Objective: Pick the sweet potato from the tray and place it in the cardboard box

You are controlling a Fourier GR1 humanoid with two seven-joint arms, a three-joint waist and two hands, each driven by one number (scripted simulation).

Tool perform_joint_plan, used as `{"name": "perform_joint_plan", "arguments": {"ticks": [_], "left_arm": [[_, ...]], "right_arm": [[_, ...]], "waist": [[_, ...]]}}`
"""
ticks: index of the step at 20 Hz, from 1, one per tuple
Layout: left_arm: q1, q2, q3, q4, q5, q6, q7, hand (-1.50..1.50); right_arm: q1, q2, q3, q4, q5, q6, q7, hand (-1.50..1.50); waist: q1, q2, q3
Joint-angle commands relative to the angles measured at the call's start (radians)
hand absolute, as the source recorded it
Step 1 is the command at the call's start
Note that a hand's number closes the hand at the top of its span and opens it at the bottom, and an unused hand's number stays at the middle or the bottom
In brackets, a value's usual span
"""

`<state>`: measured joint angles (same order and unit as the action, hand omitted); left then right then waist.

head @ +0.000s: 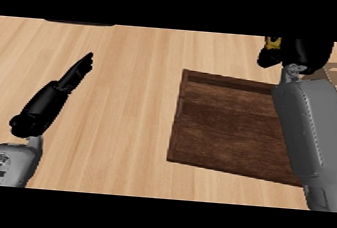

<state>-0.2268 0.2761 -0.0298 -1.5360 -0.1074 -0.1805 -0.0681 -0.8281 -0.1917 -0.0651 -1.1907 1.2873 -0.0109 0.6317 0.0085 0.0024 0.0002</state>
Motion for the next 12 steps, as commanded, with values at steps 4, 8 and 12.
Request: {"name": "perform_joint_plan", "arguments": {"ticks": [4,8,12], "left_arm": [[0.017,0.006,0.029,0.011,0.024,-0.022,-0.031,0.0],[0.026,0.026,0.042,-0.023,0.028,-0.041,-0.005,0.0],[0.015,0.01,0.04,-0.034,0.007,-0.025,0.018,0.0]], "right_arm": [[-0.039,-0.12,-0.165,-0.007,0.003,-0.061,0.124,1.5],[0.016,-0.183,-0.239,0.008,-0.031,-0.135,0.094,1.5],[0.08,-0.26,-0.272,0.023,-0.065,-0.104,0.039,1.5]], "waist": [[-0.007,-0.003,0.0],[-0.004,-0.002,0.0],[-0.009,-0.003,0.0]]}}
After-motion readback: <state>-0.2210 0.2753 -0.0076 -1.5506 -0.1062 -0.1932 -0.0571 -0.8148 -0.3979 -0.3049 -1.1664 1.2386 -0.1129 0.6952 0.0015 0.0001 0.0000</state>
